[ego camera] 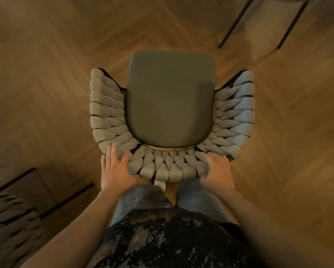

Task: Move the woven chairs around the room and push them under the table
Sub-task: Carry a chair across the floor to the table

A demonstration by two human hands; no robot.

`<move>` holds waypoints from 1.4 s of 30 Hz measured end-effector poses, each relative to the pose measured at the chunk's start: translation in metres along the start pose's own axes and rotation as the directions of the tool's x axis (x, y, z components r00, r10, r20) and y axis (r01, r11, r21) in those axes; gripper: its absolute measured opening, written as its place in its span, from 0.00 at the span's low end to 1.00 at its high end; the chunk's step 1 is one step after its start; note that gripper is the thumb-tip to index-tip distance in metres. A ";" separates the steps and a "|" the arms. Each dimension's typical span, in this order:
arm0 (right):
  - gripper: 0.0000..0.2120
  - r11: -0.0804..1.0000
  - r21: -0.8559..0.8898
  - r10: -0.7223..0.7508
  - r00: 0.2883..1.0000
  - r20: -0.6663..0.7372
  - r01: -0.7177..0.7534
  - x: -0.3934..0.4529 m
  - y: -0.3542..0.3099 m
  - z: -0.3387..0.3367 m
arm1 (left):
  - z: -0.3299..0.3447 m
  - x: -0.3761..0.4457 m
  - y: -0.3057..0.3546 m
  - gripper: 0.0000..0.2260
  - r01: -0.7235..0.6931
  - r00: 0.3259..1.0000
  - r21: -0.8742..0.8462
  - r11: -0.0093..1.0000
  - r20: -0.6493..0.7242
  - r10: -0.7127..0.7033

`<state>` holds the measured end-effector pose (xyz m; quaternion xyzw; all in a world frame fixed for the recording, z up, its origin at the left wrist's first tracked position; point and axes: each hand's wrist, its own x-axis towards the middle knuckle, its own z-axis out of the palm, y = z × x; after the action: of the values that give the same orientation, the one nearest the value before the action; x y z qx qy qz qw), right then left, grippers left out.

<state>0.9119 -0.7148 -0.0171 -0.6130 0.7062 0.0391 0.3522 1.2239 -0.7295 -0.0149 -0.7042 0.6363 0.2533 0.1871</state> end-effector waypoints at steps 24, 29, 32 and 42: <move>0.25 -0.163 0.883 0.625 0.646 0.438 -0.441 0.099 -0.019 -0.031 | -0.057 0.106 0.028 0.15 0.351 0.780 -0.901 -0.256 0.433 -0.452; 0.22 -0.106 0.892 0.623 0.670 0.403 -0.439 0.161 -0.036 -0.064 | -0.095 0.166 0.034 0.15 0.358 0.789 -0.904 -0.235 0.428 -0.440; 0.20 -0.105 0.896 0.632 0.666 0.395 -0.432 0.198 -0.050 -0.087 | -0.123 0.203 0.035 0.13 0.356 0.807 -0.909 -0.215 0.416 -0.419; 0.21 -0.141 0.890 0.628 0.656 0.419 -0.433 0.326 -0.087 -0.158 | -0.214 0.335 0.047 0.17 0.361 0.831 -0.914 -0.183 0.404 -0.381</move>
<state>0.9187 -1.0866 -0.0439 0.1100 0.7614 -0.3271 0.5488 1.2233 -1.1289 -0.0402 -0.7696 0.0231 0.5559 -0.3131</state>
